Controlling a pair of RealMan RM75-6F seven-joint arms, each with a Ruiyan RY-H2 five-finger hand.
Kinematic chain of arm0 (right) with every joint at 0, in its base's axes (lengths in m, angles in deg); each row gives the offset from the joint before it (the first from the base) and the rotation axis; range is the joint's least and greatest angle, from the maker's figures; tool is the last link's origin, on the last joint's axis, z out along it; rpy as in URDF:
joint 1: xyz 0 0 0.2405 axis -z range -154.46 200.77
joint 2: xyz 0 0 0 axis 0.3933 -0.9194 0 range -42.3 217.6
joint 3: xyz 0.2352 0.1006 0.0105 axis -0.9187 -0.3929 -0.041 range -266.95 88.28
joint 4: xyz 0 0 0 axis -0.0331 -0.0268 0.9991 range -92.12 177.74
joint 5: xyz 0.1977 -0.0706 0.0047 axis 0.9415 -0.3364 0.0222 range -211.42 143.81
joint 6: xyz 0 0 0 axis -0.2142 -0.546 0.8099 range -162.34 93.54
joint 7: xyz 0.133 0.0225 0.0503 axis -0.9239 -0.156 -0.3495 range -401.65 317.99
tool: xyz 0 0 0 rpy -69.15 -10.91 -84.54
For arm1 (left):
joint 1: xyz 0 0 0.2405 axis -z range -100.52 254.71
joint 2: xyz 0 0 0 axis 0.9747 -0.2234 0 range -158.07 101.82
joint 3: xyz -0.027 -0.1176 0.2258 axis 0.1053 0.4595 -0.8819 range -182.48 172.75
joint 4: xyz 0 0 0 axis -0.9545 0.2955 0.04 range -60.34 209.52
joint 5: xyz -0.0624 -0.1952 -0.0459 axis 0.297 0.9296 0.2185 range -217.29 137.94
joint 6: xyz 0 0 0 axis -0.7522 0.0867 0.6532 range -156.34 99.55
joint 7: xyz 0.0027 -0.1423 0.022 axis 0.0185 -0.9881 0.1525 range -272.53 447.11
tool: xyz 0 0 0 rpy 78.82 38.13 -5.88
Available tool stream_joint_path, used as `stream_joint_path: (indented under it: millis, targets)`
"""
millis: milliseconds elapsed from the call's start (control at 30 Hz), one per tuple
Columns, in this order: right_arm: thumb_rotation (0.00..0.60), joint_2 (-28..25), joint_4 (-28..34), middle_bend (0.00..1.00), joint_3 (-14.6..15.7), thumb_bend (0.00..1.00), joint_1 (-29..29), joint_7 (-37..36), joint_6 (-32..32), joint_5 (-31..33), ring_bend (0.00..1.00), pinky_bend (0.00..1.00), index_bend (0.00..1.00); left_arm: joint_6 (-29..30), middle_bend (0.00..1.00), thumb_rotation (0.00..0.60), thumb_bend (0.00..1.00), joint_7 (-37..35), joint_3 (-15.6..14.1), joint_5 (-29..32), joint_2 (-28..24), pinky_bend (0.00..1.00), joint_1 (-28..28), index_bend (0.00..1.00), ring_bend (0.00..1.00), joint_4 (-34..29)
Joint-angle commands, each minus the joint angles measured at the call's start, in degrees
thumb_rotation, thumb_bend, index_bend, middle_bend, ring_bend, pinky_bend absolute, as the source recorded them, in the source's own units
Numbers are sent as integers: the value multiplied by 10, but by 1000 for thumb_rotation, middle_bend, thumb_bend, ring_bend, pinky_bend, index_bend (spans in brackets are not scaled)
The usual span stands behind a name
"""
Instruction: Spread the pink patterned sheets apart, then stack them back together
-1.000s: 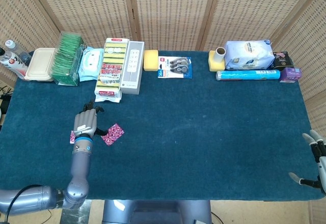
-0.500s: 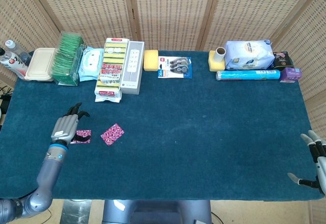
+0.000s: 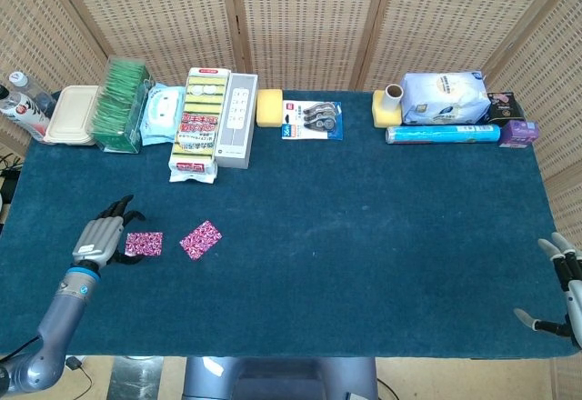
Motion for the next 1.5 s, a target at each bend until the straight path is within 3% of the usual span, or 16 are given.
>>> stream_joint_path:
  millis: [33, 400, 767, 1500]
  targets:
    - [600, 0, 1, 0, 1, 0, 0, 1, 1, -1, 0, 0, 72, -15, 0, 600, 164, -24, -13, -16, 9, 112, -6, 266, 0, 36]
    - [600, 0, 2, 0, 1, 0, 0, 0, 2, 0, 0, 0, 72, -40, 0, 600, 164, -50, -14, -20, 67, 111, 4, 267, 0, 128]
    - [600, -1, 1, 0, 1, 0, -1, -4, 3, -1, 0, 0, 72, -32, 0, 600, 185, -36, -13, -13, 81, 111, 6, 266, 0, 134]
    - [600, -1, 1, 0, 2, 0, 0, -4, 0, -2, 0, 0, 72, -10, 0, 600, 228, 19, -12, 19, 98, 112, 10, 400, 0, 128]
